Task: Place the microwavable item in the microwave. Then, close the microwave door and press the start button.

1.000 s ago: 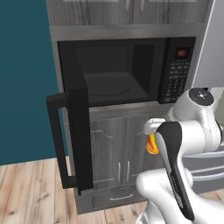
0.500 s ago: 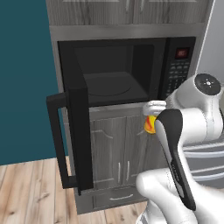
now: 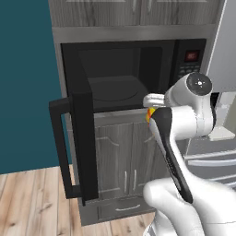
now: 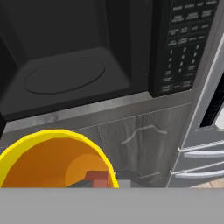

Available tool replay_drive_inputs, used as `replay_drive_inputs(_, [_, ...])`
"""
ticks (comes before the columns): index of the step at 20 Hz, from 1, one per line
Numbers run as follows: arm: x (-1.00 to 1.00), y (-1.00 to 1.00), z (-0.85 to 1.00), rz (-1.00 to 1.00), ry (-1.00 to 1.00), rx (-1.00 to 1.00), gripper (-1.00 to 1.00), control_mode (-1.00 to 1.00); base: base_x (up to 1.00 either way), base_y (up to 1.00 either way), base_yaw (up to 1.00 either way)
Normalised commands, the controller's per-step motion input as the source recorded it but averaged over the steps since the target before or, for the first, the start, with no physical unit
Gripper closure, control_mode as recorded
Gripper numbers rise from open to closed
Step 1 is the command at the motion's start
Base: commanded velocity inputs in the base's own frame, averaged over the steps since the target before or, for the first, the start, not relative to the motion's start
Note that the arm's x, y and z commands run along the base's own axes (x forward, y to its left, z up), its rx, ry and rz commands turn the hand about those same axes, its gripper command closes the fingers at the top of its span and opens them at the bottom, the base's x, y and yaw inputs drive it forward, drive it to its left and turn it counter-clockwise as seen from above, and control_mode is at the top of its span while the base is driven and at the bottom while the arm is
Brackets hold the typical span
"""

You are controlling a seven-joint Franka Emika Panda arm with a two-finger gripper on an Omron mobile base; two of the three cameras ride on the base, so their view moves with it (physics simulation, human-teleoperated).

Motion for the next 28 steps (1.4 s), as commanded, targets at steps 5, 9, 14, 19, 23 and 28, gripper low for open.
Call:
replay_drive_inputs(5, [0.77, 0.04, 0.00, -0.05, -0.02, 0.00, 1.00, -1.00, 0.00, 0.00, 0.00])
replay_drive_inputs(9, [0.73, 0.03, 0.00, -0.04, 0.00, 0.01, 1.00, -1.00, 0.00, 0.00, 0.00])
replay_drive_inputs(14, [0.67, 0.04, 0.00, -0.01, 0.00, 0.00, 1.00, -1.00, 0.00, 0.00, 0.00])
replay_drive_inputs(19, [0.59, 0.05, 0.00, -0.01, 0.00, 0.00, 1.00, -1.00, 0.00, 0.00, 0.00])
replay_drive_inputs(23, [0.55, 0.10, 0.00, -0.01, 0.00, 0.00, 1.00, -1.00, 0.00, 0.00, 0.00])
replay_drive_inputs(28, [0.58, 0.12, 0.00, -0.01, 0.00, 0.00, 1.00, -1.00, 0.00, 0.00, 0.00])
